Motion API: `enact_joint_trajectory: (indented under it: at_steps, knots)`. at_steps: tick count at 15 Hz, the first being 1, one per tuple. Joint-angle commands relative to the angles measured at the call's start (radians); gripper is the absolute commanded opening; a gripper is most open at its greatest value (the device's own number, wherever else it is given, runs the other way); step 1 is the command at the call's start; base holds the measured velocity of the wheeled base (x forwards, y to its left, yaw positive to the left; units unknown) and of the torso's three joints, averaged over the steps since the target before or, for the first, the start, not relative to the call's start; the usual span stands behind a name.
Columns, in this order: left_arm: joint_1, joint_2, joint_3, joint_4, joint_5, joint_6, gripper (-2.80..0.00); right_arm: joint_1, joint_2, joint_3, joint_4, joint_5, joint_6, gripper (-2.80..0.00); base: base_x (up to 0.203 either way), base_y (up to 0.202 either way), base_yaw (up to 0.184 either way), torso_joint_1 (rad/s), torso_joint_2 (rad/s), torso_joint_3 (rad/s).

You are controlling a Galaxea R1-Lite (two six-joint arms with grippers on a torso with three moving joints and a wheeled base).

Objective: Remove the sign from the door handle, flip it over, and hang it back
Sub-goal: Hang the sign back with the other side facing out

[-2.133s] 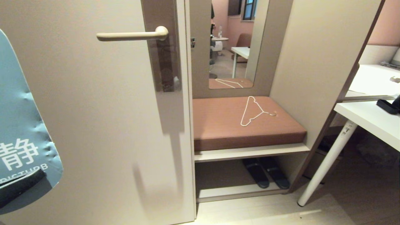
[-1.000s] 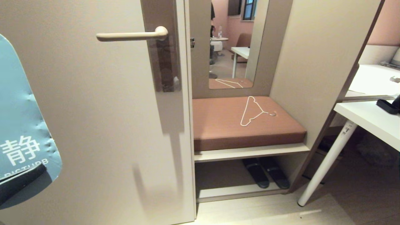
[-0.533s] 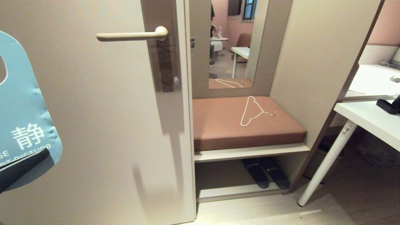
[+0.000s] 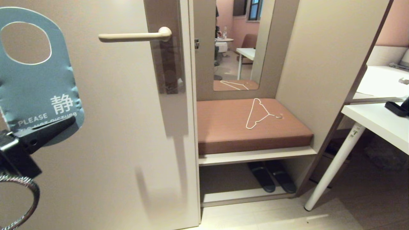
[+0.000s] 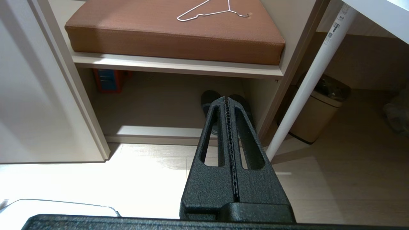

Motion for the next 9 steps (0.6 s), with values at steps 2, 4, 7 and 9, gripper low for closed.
enact_joint_trajectory:
  at_steps: [2,4,7,9]
  knots:
    - [0.045,0.202,-0.082,-0.073,0.000,0.018,-2.80,0.000,0.000,0.001,0.001,0.002,-0.001,-2.80,0.000,0.000,0.000,0.000,0.00,0.000]
    - [0.069,0.292,-0.171,-0.088,0.001,0.034,-2.80,0.000,0.000,0.000,0.001,0.002,-0.001,-2.80,0.000,0.000,0.000,0.000,0.00,0.000]
    - [0.107,0.372,-0.247,-0.092,0.002,0.044,-2.80,0.000,0.000,0.000,0.001,0.001,-0.001,-2.80,0.000,0.000,0.000,0.000,0.00,0.000]
    - [0.142,0.390,-0.248,-0.092,0.003,0.059,-2.80,0.000,0.000,0.001,0.001,0.001,-0.001,-2.80,0.000,0.000,0.000,0.000,0.00,0.000]
